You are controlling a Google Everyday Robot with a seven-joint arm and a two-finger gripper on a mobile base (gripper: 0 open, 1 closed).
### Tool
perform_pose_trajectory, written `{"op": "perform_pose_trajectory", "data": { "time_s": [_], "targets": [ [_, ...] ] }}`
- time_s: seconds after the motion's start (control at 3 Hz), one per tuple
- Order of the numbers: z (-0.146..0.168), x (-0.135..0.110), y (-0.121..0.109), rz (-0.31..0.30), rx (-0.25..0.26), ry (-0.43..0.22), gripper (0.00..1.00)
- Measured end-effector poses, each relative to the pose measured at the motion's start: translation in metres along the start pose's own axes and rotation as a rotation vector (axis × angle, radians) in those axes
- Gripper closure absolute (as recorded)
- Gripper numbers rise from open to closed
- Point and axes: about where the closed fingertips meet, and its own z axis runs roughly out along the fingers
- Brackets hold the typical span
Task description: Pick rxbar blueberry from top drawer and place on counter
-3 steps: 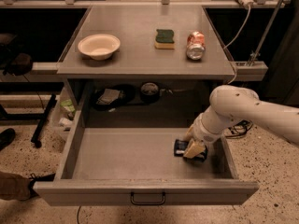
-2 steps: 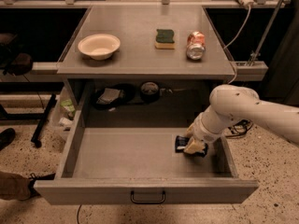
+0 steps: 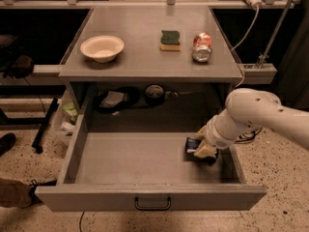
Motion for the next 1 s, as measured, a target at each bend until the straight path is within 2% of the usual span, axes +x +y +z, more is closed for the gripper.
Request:
{"op": "perform_pose_trajectory", "data": {
  "time_s": [0.33, 0.67, 1.0],
  "targets": [
    [-0.030, -0.010, 0.000, -0.017, 0.060, -0.012, 1.00],
    [-0.069, -0.028, -0.006, -0.046, 0.123, -0.060, 1.00],
    [-0.108, -0.050, -0.016, -0.087, 0.148, -0.176, 1.00]
  ]
}}
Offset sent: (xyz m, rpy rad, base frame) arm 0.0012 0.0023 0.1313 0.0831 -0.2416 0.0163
